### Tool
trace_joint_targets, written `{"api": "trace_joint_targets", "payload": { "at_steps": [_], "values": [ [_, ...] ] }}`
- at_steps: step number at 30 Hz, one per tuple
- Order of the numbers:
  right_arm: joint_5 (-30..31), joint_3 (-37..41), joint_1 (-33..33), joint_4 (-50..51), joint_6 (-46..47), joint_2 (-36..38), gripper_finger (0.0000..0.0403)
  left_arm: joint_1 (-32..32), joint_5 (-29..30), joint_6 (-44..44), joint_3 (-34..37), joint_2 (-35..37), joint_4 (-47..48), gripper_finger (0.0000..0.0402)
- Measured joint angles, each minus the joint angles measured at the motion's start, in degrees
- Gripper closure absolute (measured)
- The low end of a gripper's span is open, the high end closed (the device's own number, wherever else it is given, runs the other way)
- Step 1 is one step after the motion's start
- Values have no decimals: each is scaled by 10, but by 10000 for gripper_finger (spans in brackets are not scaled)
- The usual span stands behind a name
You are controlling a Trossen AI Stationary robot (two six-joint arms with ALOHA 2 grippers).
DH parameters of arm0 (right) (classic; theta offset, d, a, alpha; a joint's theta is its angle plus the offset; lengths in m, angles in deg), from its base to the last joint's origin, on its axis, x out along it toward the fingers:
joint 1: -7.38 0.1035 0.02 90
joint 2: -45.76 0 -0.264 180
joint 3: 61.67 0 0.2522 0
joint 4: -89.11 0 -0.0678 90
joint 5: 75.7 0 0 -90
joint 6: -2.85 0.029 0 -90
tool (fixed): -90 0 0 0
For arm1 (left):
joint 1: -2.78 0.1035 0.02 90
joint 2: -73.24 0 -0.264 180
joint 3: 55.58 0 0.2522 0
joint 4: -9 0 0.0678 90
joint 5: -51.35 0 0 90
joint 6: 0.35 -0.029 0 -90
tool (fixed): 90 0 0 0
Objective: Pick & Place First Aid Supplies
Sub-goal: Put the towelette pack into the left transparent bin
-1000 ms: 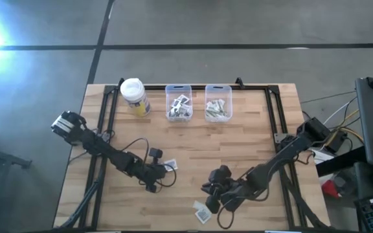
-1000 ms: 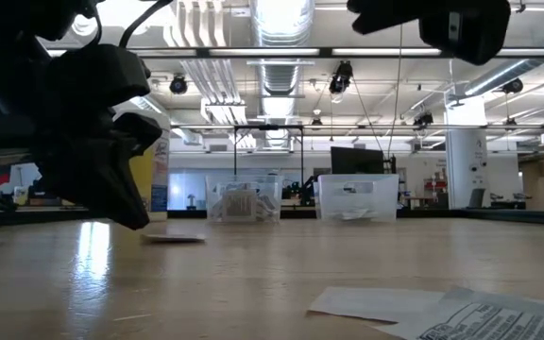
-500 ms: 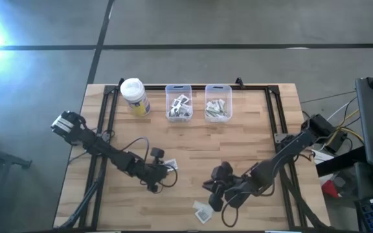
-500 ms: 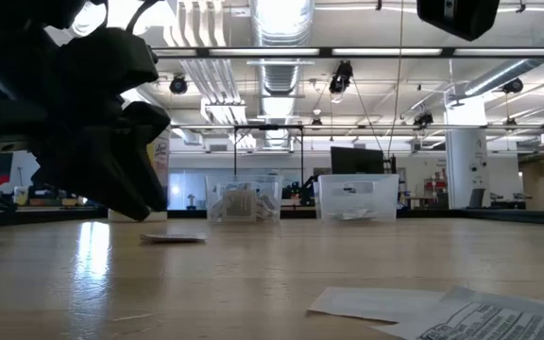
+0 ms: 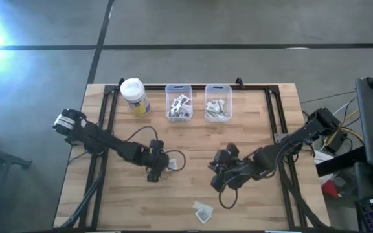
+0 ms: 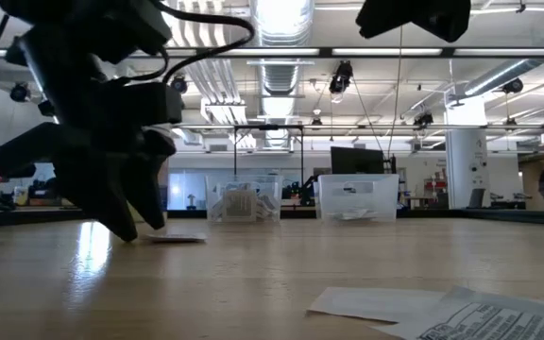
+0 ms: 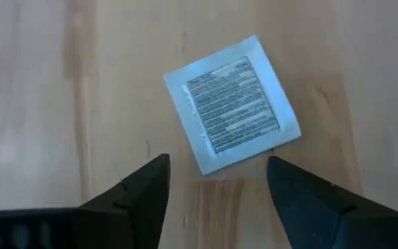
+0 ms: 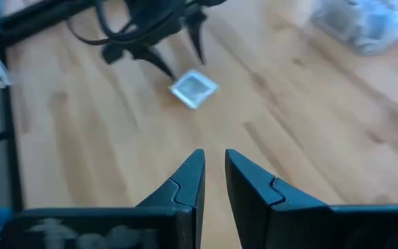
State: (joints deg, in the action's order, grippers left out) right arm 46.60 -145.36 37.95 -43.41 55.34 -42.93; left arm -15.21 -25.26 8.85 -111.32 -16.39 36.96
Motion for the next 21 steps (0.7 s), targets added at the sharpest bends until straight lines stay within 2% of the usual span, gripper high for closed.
{"api": "trace_joint_targets", "payload": {
  "at_steps": [6,9,14,21],
  "values": [
    [0,0,-16,49,17,21,346,40,-58,-92,-27,0,41,165],
    [0,0,-16,51,26,21,346,63,-81,-111,-30,0,41,165],
    [-1,0,-16,50,43,17,346,98,-161,-125,-28,-6,42,165],
    [-2,0,-16,49,45,16,346,93,-190,-167,-28,-8,29,165]
  ]
}}
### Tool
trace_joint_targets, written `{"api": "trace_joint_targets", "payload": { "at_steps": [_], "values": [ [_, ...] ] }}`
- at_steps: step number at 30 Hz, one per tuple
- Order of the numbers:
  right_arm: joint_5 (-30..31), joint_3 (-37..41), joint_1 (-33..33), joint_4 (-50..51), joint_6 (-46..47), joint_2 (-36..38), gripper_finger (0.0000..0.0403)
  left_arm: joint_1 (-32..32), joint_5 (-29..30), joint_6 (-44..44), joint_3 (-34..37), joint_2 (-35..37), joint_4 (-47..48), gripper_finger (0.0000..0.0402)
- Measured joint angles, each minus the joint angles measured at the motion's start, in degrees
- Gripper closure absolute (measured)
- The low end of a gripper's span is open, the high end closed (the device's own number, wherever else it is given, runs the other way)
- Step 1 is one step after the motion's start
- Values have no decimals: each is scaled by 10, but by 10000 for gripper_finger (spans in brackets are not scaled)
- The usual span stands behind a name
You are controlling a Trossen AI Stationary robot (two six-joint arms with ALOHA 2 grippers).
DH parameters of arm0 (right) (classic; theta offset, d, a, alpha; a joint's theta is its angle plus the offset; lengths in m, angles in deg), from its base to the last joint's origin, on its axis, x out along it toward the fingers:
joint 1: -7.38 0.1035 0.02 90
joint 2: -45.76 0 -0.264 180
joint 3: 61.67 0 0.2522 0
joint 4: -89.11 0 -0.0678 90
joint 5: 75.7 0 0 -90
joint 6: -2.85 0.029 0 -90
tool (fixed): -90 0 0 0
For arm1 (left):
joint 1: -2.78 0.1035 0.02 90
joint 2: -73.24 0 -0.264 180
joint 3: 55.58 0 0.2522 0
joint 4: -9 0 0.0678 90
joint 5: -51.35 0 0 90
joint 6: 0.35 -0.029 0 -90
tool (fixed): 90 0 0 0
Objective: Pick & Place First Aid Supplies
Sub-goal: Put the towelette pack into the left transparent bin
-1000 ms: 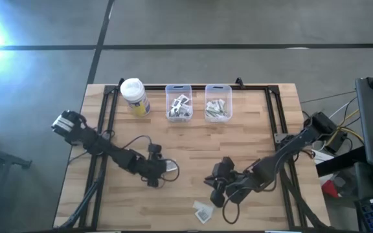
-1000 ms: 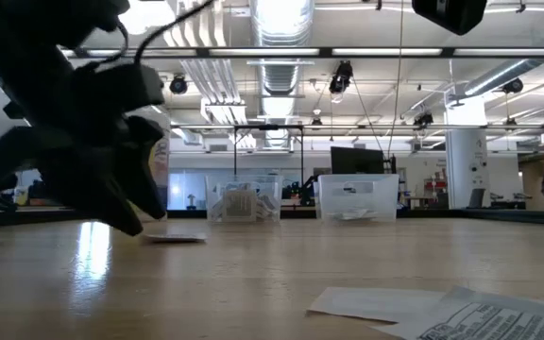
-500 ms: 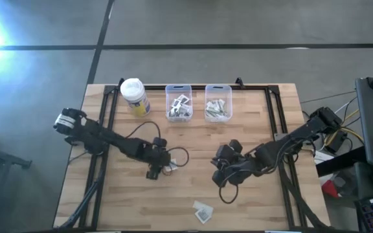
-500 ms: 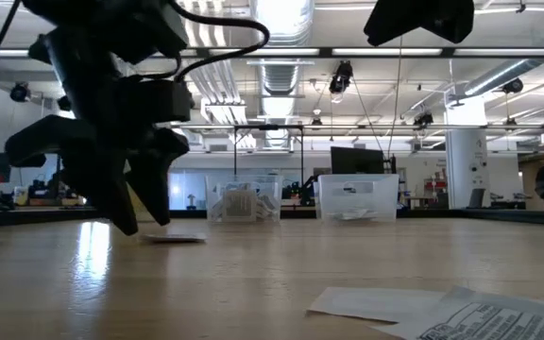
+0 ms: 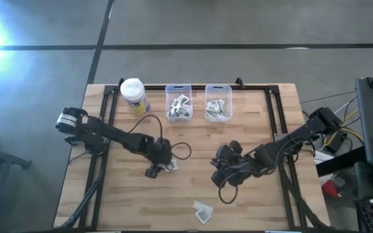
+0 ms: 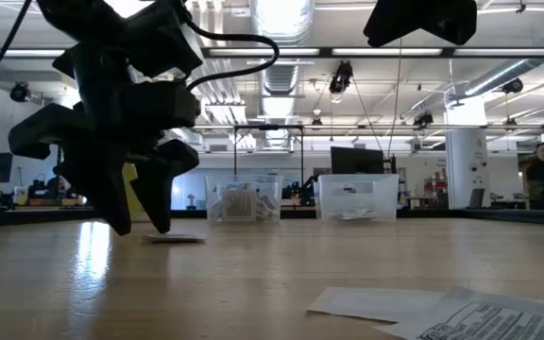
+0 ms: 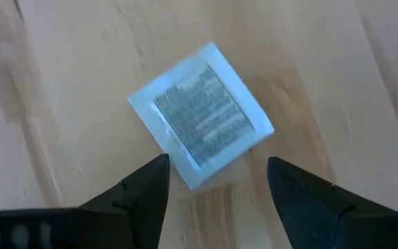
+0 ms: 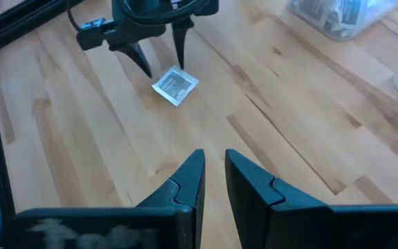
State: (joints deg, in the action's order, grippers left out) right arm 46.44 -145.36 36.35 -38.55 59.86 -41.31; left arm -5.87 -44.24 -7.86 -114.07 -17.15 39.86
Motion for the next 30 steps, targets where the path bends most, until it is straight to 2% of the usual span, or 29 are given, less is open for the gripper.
{"api": "trace_joint_targets", "payload": {
  "at_steps": [7,19,23,30],
  "values": [
    [0,0,0,-4,9,0,346,-1,20,-2,0,-8,-34,165],
    [0,0,0,-4,13,0,346,0,21,16,-1,-59,-42,170],
    [-1,0,0,-4,10,0,346,0,25,21,-1,-58,-45,202],
    [-1,0,0,-3,9,0,346,0,29,15,-2,-58,-45,297]
  ]
}}
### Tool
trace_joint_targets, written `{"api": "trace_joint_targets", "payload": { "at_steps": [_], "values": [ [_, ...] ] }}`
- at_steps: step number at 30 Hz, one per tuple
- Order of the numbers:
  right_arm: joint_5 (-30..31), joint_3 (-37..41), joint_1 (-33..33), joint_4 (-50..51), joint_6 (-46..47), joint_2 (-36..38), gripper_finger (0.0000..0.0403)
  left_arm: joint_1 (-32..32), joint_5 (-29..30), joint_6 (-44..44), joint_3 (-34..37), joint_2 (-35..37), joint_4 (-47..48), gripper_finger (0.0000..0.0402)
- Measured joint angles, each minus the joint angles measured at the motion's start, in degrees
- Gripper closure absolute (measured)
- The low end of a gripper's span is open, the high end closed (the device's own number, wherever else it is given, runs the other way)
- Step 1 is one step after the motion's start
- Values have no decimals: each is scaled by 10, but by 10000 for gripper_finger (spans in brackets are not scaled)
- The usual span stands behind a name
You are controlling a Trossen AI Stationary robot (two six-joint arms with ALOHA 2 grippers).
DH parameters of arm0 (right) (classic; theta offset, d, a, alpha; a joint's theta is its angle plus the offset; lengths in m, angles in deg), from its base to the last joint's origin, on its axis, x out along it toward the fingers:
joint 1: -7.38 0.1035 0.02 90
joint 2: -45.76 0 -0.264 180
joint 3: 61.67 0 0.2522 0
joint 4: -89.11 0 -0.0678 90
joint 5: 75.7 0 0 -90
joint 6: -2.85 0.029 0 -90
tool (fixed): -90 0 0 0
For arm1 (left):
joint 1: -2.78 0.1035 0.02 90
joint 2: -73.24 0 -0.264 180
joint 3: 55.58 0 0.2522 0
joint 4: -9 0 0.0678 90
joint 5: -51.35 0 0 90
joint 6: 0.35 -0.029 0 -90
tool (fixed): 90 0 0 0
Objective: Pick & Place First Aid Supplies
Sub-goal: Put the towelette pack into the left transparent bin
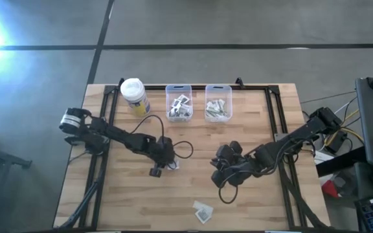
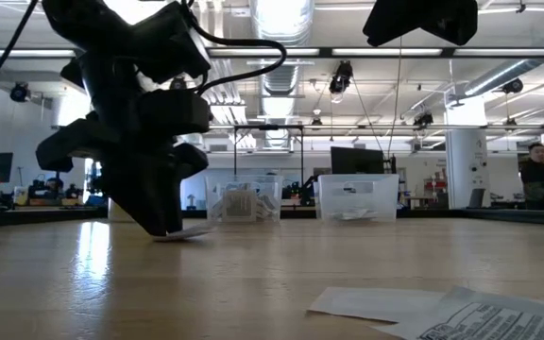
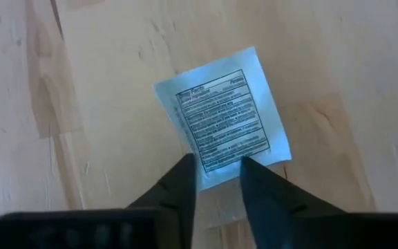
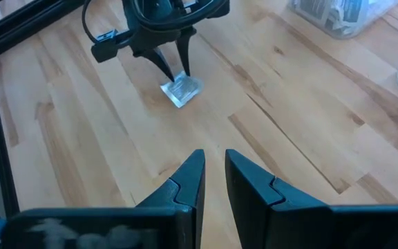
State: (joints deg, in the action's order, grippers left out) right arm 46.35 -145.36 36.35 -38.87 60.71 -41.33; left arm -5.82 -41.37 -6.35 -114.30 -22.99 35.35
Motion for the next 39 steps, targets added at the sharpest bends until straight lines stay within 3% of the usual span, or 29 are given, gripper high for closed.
{"api": "trace_joint_targets", "payload": {
  "at_steps": [7,16,25,31,39],
  "values": [
    [0,0,0,0,2,0,346,0,8,-7,-8,0,2,359],
    [-1,0,0,0,6,0,346,-1,14,-25,-11,32,8,389],
    [-9,0,6,-6,7,0,346,12,114,-64,-6,102,9,400],
    [-10,0,23,-11,7,0,346,69,118,-80,-7,162,4,401],
    [-10,0,39,-15,17,-17,346,203,118,-105,-9,228,-42,401]
  ]
}}
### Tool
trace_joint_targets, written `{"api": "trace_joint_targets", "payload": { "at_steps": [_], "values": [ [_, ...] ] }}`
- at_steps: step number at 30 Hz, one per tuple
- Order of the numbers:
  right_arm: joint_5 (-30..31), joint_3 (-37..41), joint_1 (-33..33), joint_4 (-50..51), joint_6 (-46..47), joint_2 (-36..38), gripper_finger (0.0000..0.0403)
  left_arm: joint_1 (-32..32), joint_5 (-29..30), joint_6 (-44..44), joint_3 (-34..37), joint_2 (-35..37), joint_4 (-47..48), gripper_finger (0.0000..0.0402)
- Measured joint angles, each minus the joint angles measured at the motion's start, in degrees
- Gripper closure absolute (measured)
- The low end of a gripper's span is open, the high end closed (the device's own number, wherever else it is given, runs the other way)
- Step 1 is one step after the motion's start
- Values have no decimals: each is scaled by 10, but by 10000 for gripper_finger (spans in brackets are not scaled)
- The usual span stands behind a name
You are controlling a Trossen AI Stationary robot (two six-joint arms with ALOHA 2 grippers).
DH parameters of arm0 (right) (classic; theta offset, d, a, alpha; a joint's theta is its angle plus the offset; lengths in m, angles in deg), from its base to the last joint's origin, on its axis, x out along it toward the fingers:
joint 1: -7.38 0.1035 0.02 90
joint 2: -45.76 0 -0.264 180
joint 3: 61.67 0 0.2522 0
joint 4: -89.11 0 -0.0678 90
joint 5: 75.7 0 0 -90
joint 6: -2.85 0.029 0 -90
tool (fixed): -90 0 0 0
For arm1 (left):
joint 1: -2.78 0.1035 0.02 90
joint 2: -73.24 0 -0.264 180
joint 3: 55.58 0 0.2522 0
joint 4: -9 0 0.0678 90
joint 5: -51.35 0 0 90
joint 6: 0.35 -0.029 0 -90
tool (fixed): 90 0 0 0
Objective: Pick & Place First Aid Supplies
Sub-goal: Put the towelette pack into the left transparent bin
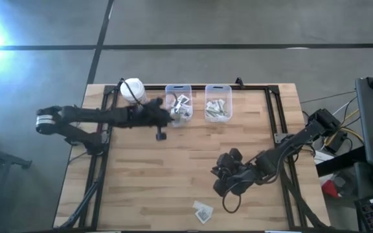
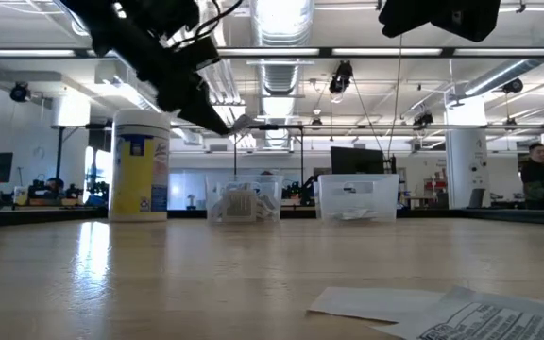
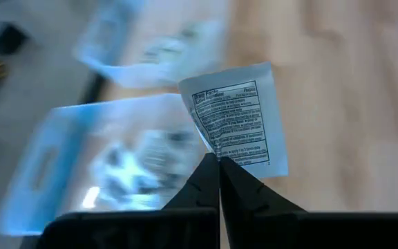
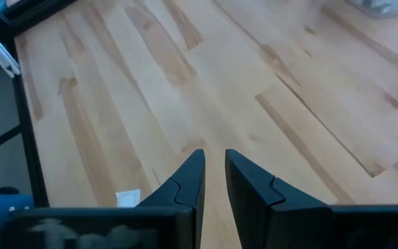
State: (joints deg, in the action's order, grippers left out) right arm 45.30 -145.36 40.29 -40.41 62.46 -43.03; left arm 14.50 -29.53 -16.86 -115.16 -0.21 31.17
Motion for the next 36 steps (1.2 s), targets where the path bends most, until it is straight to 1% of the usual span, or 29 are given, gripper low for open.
{"api": "trace_joint_targets", "payload": {
  "at_steps": [6,11,16,24,27,36],
  "values": [
    [0,0,2,-3,7,-16,346,101,-1,15,-1,-8,-77,401],
    [0,0,2,-5,10,-22,346,154,-4,60,-5,-46,-100,401],
    [3,0,2,-6,9,-22,346,174,-4,53,-24,-92,-104,401],
    [5,0,2,-12,9,-22,346,179,-1,72,-70,-145,-101,399],
    [5,0,2,-15,9,-22,346,179,-3,72,-83,-151,-93,379],
    [5,0,2,-18,15,-22,346,178,-3,86,-104,-135,-65,264]
  ]
}}
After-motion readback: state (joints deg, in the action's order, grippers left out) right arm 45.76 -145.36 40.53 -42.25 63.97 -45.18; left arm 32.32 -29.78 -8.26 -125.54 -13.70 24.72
